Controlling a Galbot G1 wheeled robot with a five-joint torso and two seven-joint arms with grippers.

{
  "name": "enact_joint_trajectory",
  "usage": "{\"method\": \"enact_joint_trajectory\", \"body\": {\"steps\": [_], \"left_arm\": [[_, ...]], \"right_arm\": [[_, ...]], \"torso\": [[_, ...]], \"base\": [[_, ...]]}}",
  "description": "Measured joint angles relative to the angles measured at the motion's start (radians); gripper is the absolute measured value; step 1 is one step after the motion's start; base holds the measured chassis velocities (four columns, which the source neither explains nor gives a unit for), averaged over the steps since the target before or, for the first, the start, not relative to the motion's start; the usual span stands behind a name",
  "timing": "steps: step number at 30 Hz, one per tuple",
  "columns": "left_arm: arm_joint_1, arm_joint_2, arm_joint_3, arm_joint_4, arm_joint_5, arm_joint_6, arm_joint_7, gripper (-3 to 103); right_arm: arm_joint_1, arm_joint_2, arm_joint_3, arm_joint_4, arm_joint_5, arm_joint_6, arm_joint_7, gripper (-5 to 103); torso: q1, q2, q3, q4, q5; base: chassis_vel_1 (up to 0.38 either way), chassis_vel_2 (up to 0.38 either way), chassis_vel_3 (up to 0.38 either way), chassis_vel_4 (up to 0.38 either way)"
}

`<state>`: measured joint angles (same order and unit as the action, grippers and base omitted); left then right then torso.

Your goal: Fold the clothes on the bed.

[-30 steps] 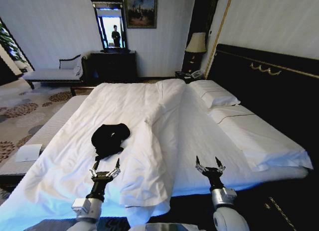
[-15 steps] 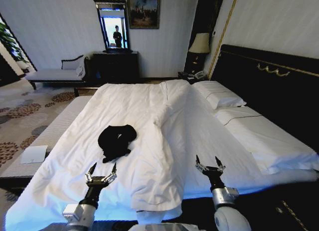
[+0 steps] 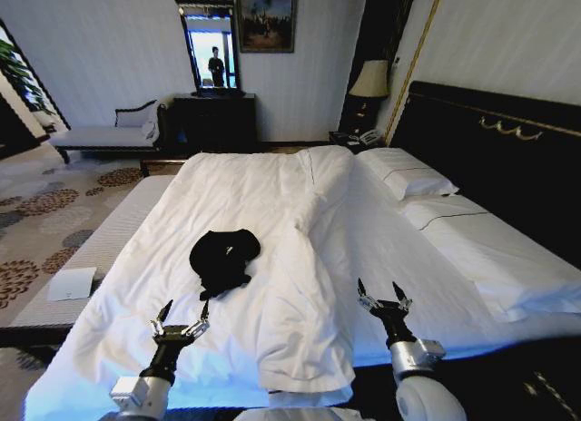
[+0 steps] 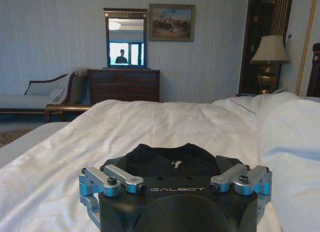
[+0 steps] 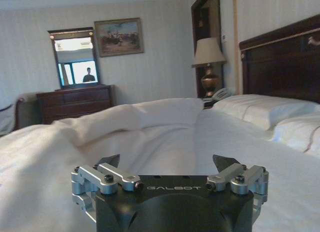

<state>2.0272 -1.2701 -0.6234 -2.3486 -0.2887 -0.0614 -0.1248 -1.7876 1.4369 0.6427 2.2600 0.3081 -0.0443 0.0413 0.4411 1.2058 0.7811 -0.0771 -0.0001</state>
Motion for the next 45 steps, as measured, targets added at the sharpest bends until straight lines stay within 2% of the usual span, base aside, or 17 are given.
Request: {"method": "enact_joint_trajectory", "body": {"steps": [11, 13, 22, 29, 39, 42, 44, 45], "left_arm": [[-0.026, -0.001, 0.012, 0.008, 0.006, 0.02, -0.008, 100], [-0.029, -0.002, 0.019, 0.008, 0.009, 0.022, -0.011, 100], [-0.041, -0.01, 0.021, 0.013, 0.013, 0.021, -0.019, 100], [-0.045, -0.012, 0.018, 0.006, 0.014, 0.02, -0.03, 100], [-0.047, -0.017, 0.019, 0.002, 0.017, 0.023, -0.041, 100], [-0.045, -0.024, 0.023, 0.002, 0.022, 0.022, -0.042, 100], [-0.045, -0.024, 0.023, 0.002, 0.023, 0.022, -0.042, 100], [-0.044, -0.022, 0.023, 0.0, 0.023, 0.022, -0.042, 100]], "right_arm": [[-0.023, -0.031, -0.079, 0.037, 0.039, 0.014, -0.034, 100], [-0.018, -0.051, -0.091, 0.042, 0.085, -0.007, -0.033, 100], [0.011, -0.084, -0.124, 0.029, 0.146, -0.054, -0.035, 100], [0.022, -0.099, -0.166, 0.018, 0.137, -0.055, -0.049, 100], [0.043, -0.123, -0.193, -0.021, 0.058, -0.056, -0.061, 101], [0.043, -0.12, -0.199, -0.037, 0.023, -0.053, -0.059, 89], [0.043, -0.12, -0.199, -0.038, 0.02, -0.053, -0.058, 89], [0.043, -0.119, -0.199, -0.041, 0.015, -0.051, -0.056, 83]], "torso": [[0.0, 0.0, 0.0, 0.0, 0.0], [0.0, 0.0, 0.0, 0.0, 0.0003], [0.0, 0.0, 0.0, 0.0, 0.0], [0.0, 0.0, 0.0, 0.0, 0.0001], [0.0, 0.0, 0.0, 0.0, 0.0001], [0.0, 0.0, 0.0, 0.0, 0.0001], [0.0, 0.0, 0.0, 0.0, 0.0001], [0.0, 0.0, 0.0, 0.0, 0.0001]], "base": [[0.028, 0.055, -0.022, -0.053], [0.0, 0.0, 0.0, 0.0], [0.0, 0.0, 0.0, 0.0], [0.0, 0.0, 0.0, 0.0], [0.0, 0.0, 0.0, 0.0], [0.0, 0.0, 0.0, 0.0], [0.0, 0.0, 0.0, 0.0], [0.0, 0.0, 0.0, 0.0]]}}
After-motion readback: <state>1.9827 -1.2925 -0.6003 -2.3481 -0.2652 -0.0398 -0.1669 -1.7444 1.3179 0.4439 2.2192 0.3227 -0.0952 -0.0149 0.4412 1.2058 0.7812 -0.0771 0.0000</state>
